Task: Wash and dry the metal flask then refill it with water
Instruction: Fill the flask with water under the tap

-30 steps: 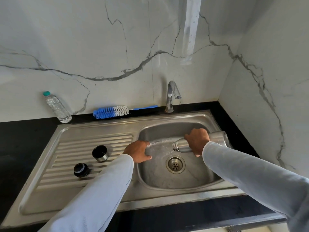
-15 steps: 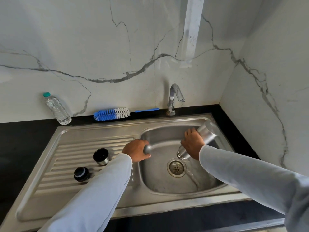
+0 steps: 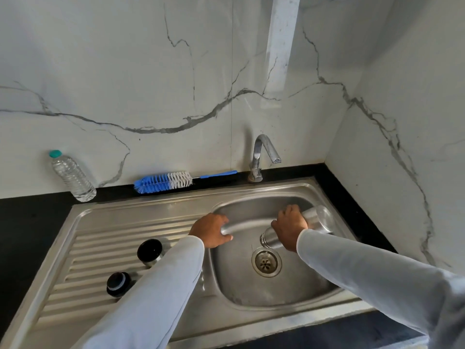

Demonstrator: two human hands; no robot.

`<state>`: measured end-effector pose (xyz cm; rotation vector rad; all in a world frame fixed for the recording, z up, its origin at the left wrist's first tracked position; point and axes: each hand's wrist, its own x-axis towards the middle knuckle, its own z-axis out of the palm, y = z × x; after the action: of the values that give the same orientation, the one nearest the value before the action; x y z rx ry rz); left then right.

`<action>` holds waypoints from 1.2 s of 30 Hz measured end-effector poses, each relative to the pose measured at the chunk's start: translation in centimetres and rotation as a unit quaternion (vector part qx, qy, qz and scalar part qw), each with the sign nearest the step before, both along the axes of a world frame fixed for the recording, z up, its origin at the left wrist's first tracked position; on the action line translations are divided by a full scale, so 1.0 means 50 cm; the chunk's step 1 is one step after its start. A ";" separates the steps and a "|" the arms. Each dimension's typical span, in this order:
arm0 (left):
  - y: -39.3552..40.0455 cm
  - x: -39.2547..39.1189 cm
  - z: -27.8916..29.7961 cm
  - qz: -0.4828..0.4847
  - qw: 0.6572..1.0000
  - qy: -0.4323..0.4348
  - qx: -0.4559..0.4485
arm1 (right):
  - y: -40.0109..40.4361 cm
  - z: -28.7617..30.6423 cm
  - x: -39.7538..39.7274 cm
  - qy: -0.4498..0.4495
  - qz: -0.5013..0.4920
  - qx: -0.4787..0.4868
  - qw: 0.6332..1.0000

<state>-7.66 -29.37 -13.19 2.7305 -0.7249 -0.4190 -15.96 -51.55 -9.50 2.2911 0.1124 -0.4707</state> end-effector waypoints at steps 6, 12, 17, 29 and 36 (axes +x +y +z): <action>-0.042 -0.015 -0.024 0.069 0.968 0.164 -0.175 | -0.007 0.003 0.005 -0.034 -0.147 0.253 0.956; -0.138 -0.063 -0.028 0.232 0.818 0.330 -0.410 | 0.007 -0.023 -0.002 -0.094 -0.206 0.490 0.842; -0.207 -0.064 -0.016 0.306 0.737 0.329 -0.506 | -0.025 -0.047 0.001 -0.089 -0.175 0.609 0.769; -0.298 0.008 0.015 0.234 0.858 0.154 -0.431 | -0.255 0.054 0.296 -0.122 -0.088 0.672 0.725; -0.344 0.032 0.032 0.261 0.846 0.114 -0.450 | -0.210 0.013 0.378 -0.060 -0.120 0.727 0.674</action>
<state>-6.07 -46.55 -11.59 1.8112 -0.0336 -0.1864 2.95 -62.03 -8.86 3.9703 0.1451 -0.3721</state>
